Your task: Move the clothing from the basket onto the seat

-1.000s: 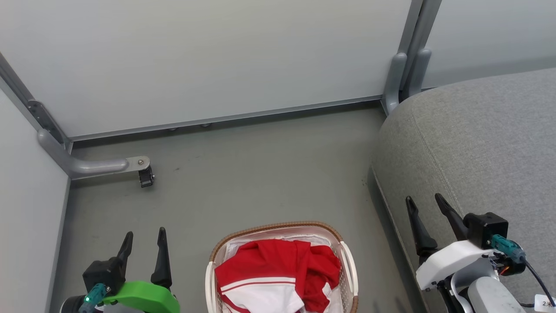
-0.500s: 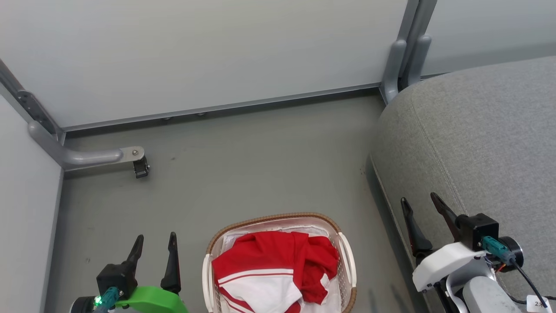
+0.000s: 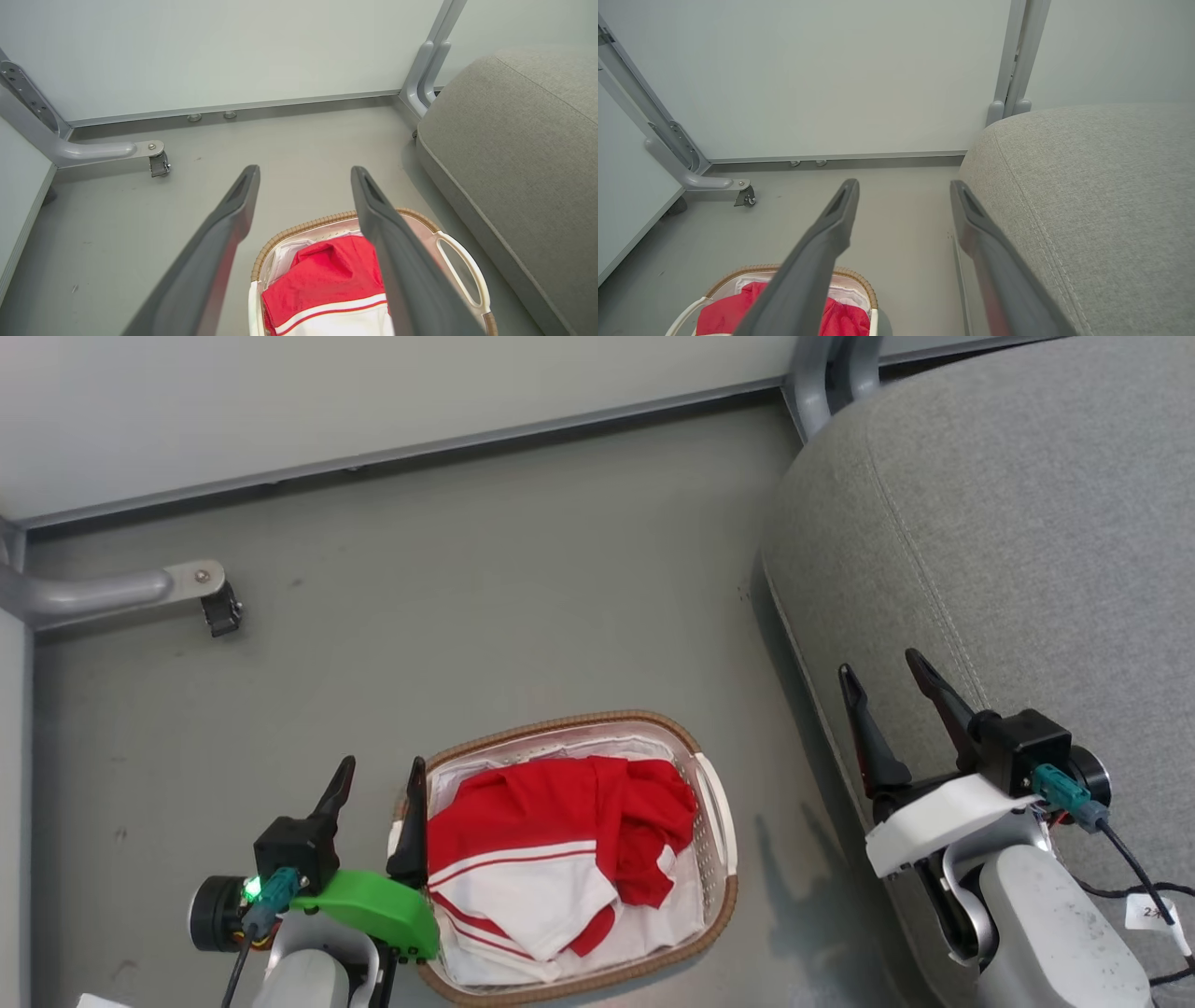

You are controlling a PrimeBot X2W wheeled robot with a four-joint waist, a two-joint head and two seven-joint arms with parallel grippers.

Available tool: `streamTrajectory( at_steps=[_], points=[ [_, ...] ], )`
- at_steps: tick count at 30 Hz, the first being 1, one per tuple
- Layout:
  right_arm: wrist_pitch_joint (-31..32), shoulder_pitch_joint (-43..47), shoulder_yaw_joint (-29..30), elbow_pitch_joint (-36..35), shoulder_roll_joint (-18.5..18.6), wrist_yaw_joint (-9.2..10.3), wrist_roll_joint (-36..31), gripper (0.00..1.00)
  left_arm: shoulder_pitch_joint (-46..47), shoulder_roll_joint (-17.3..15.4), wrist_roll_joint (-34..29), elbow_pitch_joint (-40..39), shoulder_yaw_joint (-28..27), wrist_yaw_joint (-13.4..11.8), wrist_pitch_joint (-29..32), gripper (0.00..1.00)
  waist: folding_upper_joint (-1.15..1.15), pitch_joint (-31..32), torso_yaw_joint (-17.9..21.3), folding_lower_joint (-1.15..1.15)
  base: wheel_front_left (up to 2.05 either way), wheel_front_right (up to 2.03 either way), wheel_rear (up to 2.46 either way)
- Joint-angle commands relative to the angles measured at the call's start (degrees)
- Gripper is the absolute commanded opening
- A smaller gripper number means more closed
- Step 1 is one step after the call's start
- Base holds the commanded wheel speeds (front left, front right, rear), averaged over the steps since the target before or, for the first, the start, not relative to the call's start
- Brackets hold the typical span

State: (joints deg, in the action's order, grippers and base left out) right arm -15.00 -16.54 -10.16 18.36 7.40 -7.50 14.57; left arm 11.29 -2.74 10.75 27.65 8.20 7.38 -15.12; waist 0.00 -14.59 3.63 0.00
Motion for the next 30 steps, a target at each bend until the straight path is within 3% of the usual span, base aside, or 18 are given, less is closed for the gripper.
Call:
streamTrajectory(
  at_steps=[1, 12, 30],
  points=[
    [-0.3, -1.2, -0.1, -0.4, 0.2, 0.02, 0.3, 1.0, 1.7, -0.3, 0.0, 0.5, 0.5, 0.2, -0.1, 1.0, 0.0, -5.1, 2.7, 0.0, 0.0, 0.0, 0.0],
    [-0.3, -6.5, -1.7, -4.7, -0.7, 0.02, 3.9, 1.0, 9.0, -0.3, -0.9, 7.3, 2.5, 0.2, -0.1, 1.0, 0.0, -14.2, 6.6, 0.0, 0.0, 0.0, 0.0],
    [-0.3, -11.4, -1.4, -12.4, -2.7, 0.02, 3.5, 1.0, 18.8, -1.2, -3.1, 20.9, 0.6, -0.3, -0.1, 1.0, 0.0, -27.9, 12.0, 0.0, 0.0, 0.0, 0.0]
  ],
)
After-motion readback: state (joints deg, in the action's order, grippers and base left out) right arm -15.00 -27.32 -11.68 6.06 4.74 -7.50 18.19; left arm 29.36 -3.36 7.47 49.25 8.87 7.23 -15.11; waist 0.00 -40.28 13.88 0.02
